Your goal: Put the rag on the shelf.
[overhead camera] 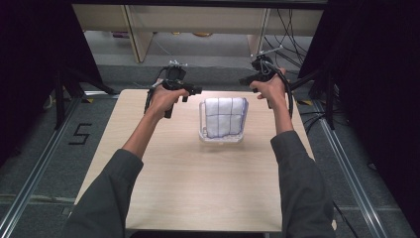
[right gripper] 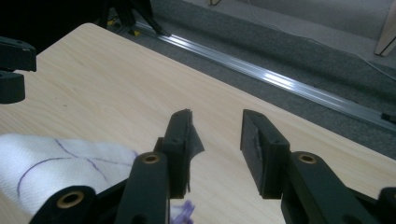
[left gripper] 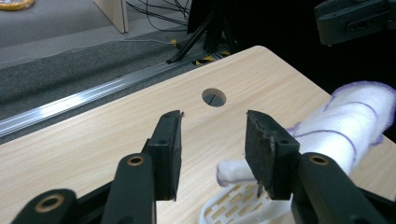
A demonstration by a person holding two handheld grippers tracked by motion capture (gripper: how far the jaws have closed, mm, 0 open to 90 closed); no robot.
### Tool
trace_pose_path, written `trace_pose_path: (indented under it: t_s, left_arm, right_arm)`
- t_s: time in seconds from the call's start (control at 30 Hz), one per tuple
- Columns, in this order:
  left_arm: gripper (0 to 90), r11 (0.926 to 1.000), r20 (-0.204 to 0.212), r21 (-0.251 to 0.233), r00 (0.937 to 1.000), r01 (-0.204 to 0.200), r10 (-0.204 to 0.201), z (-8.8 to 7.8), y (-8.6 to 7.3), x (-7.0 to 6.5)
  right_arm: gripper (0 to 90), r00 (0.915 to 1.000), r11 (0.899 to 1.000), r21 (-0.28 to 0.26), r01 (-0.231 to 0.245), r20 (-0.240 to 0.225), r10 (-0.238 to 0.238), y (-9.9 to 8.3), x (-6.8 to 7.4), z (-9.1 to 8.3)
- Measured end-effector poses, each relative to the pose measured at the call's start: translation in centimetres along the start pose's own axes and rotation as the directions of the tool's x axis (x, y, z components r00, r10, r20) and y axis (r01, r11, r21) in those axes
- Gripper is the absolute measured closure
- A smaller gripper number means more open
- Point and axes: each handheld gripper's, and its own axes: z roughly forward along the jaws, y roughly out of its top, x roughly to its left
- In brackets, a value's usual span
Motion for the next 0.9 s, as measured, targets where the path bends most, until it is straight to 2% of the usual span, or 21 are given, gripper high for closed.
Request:
trace_pose_path:
  t_s: [0.03, 0.1, 0.13, 0.17, 0.2, 0.3, 0.33, 0.4, 0.43, 0.47, 0.5, 0.53, 0.67, 0.73, 0.83, 0.87, 0.9]
  left_arm:
    - [54.1, 1.0, -0.001, -0.001, 1.0, 0.0, 0.0, -0.1, 0.0, -0.1]
    - [53.6, 1.0, 0.005, 0.007, 1.0, -0.007, 0.007, -0.2, -0.1, -0.2]
    - [53.0, 0.9998, 0.007, 0.013, 0.9999, -0.013, 0.013, -0.3, -0.1, -0.3]
    - [51.7, 0.9997, 0.003, 0.013, 0.9998, -0.022, 0.022, -0.4, -0.1, -0.4]
    - [49.2, 0.9997, 0.005, 0.014, 0.9998, -0.019, 0.019, -0.6, -0.2, -0.5]
    - [45.9, 0.9997, 0.011, 0.013, 0.9998, -0.02, 0.019, -0.9, -0.4, -0.7]
    - [45.5, 0.9995, 0.014, 0.016, 0.9996, -0.026, 0.026, -1.0, -0.4, -0.7]
    - [43.9, 0.9988, 0.015, 0.028, 0.9991, -0.041, 0.041, -1.3, -0.7, -0.9]
    - [42.0, 0.9987, 0.014, 0.034, 0.9992, -0.038, 0.038, -1.4, -0.8, -1.0]
    - [40.9, 0.9983, 0.015, 0.038, 0.999, -0.044, 0.043, -1.6, -0.8, -1.0]
    - [40.5, 0.9985, 0.017, 0.033, 0.9989, -0.043, 0.042, -1.7, -1.0, -1.0]
    - [40.3, 0.9986, 0.021, 0.032, 0.9989, -0.043, 0.042, -1.9, -1.0, -1.0]
    - [37.1, 0.9988, 0.027, 0.029, 0.9989, -0.04, 0.039, -2.5, -1.6, -1.0]
    - [37.1, 0.9987, 0.032, 0.027, 0.9986, -0.044, 0.043, -2.8, -1.9, -1.0]
    - [36.4, 0.9986, 0.027, 0.029, 0.9986, -0.046, 0.045, -3.1, -2.3, -1.0]
    - [36.2, 0.9983, 0.029, 0.032, 0.9984, -0.049, 0.048, -3.2, -2.5, -1.0]
    - [36.0, 0.9984, 0.031, 0.03, 0.9984, -0.048, 0.047, -3.3, -2.6, -1.0]
  right_arm:
    - [63.7, 0.9999, 1.0, -0.001, -0.015, -0.007, 0.015, -0.1, 0.0, -0.1]
    - [63.5, 1.0, 1.0, -0.006, -0.004, -0.005, 0.003, -0.2, -0.1, -0.2]
    - [63.2, 0.9998, 1.0, -0.004, -0.014, -0.012, 0.014, -0.3, 0.0, -0.4]
    - [62.8, 0.9999, 1.0, -0.009, -0.001, -0.014, 0.001, -0.3, 0.0, -0.6]
    - [62.7, 0.9994, 1.0, -0.016, 0.011, -0.034, -0.011, -0.4, 0.0, -0.9]
    - [61.4, 0.9993, 1.0, -0.015, -0.006, -0.038, 0.005, -0.6, 0.2, -1.3]
    - [61.2, 0.9992, 1.0, -0.024, 0.011, -0.038, -0.012, -0.6, 0.1, -1.4]
    - [60.8, 0.9989, 1.0, -0.025, -0.015, -0.044, 0.014, -0.9, 0.4, -1.7]
    - [59.9, 0.9982, 1.0, -0.008, -0.021, -0.057, 0.02, -1.1, 0.6, -2.0]
    - [59.5, 0.9985, 0.999, -0.035, 0.007, -0.055, -0.009, -1.2, 0.6, -2.0]
    - [59.1, 0.9978, 1.0, -0.012, -0.02, -0.063, 0.019, -1.4, 0.8, -2.2]
    - [58.8, 0.9984, 0.999, -0.032, 0.005, -0.056, -0.007, -1.5, 0.6, -2.3]
    - [54.2, 0.9975, 0.999, -0.031, -0.013, -0.069, 0.011, -2.2, 0.8, -3.1]
    - [53.8, 0.9981, 0.999, -0.031, -0.009, -0.062, 0.007, -2.4, 0.8, -3.2]
    - [52.9, 0.9968, 0.999, -0.048, -0.009, -0.08, 0.005, -2.9, 0.8, -3.5]
    - [52.6, 0.9957, 0.999, -0.028, -0.031, -0.088, 0.028, -3.0, 0.9, -3.7]
    - [52.6, 0.9968, 0.998, -0.058, -0.015, -0.079, 0.01, -3.2, 0.8, -3.7]
